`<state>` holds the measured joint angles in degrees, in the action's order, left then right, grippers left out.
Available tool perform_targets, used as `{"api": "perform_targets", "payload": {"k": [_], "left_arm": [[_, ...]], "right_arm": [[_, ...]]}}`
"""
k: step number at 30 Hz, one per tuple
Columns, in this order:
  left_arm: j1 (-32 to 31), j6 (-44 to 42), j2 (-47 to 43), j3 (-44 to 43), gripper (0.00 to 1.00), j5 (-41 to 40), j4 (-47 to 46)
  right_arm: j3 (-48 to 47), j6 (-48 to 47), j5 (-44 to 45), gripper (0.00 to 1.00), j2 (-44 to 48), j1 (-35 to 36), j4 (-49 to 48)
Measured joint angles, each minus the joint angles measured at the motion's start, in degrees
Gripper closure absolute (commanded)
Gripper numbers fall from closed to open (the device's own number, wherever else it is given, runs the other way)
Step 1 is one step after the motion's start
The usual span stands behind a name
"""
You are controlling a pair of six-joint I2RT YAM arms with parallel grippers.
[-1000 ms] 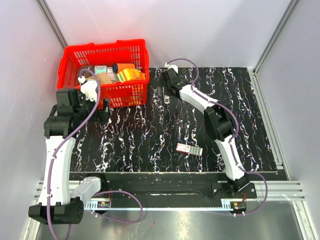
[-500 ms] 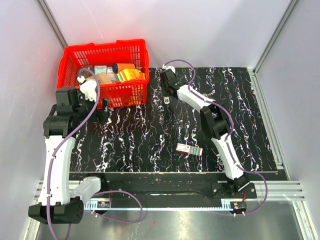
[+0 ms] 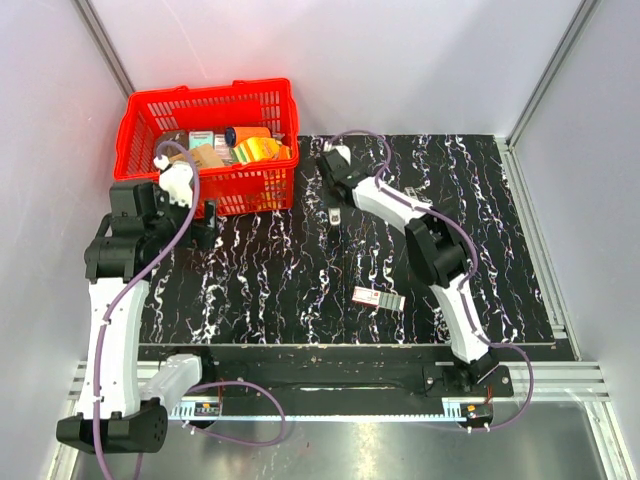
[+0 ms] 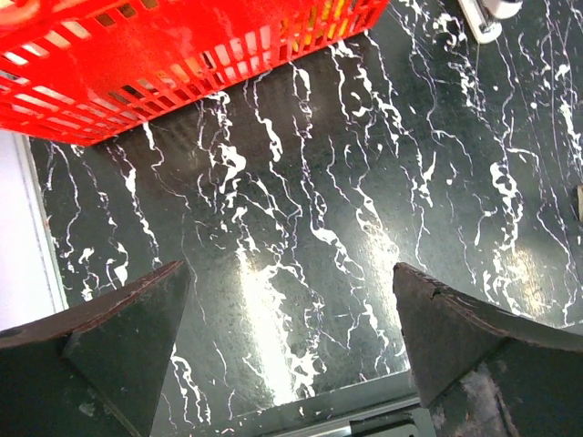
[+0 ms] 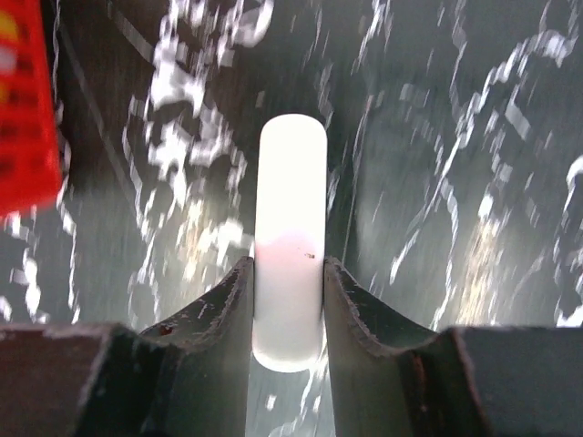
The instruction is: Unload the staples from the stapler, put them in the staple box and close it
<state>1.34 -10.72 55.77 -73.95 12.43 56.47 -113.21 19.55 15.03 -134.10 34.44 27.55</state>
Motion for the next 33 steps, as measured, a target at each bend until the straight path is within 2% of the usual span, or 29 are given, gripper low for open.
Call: {"api": "perform_targets", "payload": {"k": [6, 9, 12, 18, 27, 33], "left_arm": [[0.0, -1.95, -2.12, 4.94, 0.01, 3.85, 0.09], [0.0, -3.93, -2.14, 9.4, 0.01, 7.28, -0.07], [0.0, -6.08, -2.16, 14.01, 0.01, 10.56, -0.9], [-0.09, -10.32, -1.97, 23.52, 0.01, 16.44, -3.61], [-0.5, -15.5, 1.38, 24.44, 0.01, 21.27, -9.44], [-0.57, -21.88, 1.88, 27.82, 0.01, 18.91, -12.48]], "right_arm": [[13.55, 6.84, 0.61, 0.95, 11.04, 7.98, 3.41], [21.68, 11.28, -1.16, 0.96, 17.53, 12.41, 2.19], [27.43, 15.21, -2.73, 1.0, 22.62, 14.97, 0.48], [33.22, 23.65, -3.67, 1.0, 28.48, 17.31, -3.78], [38.95, 36.79, -8.9, 1.0, 29.22, 19.08, -11.82], [39.12, 41.86, -13.2, 1.0, 30.1, 19.08, -16.24]]}}
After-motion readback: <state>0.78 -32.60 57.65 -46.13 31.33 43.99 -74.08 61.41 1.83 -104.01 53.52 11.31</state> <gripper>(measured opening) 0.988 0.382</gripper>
